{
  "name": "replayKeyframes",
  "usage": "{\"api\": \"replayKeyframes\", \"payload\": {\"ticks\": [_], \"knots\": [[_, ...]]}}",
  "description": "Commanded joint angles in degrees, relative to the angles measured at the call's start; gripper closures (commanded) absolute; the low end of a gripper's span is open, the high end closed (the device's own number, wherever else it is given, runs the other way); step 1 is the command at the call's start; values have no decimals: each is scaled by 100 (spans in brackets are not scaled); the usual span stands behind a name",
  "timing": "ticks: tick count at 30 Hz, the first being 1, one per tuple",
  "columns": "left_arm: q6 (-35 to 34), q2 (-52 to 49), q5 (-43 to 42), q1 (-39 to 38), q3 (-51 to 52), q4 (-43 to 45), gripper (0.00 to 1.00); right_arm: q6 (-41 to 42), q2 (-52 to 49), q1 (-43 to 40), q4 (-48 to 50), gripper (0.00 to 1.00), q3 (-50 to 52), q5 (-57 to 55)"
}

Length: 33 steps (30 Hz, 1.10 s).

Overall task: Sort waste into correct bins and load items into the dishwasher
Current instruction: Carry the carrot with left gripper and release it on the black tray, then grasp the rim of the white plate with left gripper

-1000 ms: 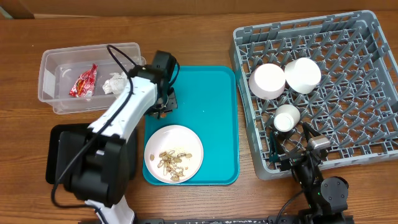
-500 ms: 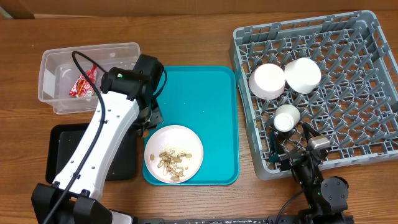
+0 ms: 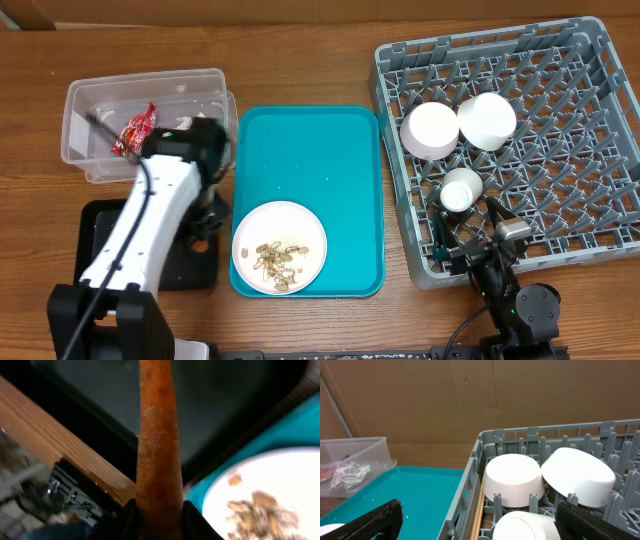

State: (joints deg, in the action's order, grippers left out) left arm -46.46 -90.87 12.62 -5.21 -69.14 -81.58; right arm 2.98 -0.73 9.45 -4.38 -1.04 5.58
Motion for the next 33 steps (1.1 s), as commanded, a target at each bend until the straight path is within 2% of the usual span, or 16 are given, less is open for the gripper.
{"api": "replayKeyframes", "payload": {"ticks": [1,2,3,4,5,6,7,15,20,26,28,33], "knots": [[-175,68,-118,588,295,192,76,28,57,-17,17,0,59,7],[-129,68,-232,748,363,267,76,28,57,-15,17,0,59,7],[-66,68,-378,907,422,345,72,28,57,-17,17,0,59,7],[35,68,-494,992,439,393,60,28,57,-17,17,0,59,7],[188,68,-658,1069,439,437,44,28,57,-17,17,0,59,7],[282,70,-780,1106,437,468,34,28,57,-17,17,0,59,7],[341,87,-837,1121,437,494,28,28,57,-17,17,0,59,7],[529,754,-1141,872,372,520,30,28,57,-17,17,0,59,7],[1322,1462,-1526,-264,334,1058,29,28,57,-17,17,0,59,7],[2575,1388,-907,-1908,341,2050,13,28,57,-17,17,0,59,7],[2767,1187,-1209,-2210,341,2352,16,28,57,-17,17,0,59,7],[2625,531,-1617,-2898,341,2529,24,28,57,-17,17,0,59,7]]}}
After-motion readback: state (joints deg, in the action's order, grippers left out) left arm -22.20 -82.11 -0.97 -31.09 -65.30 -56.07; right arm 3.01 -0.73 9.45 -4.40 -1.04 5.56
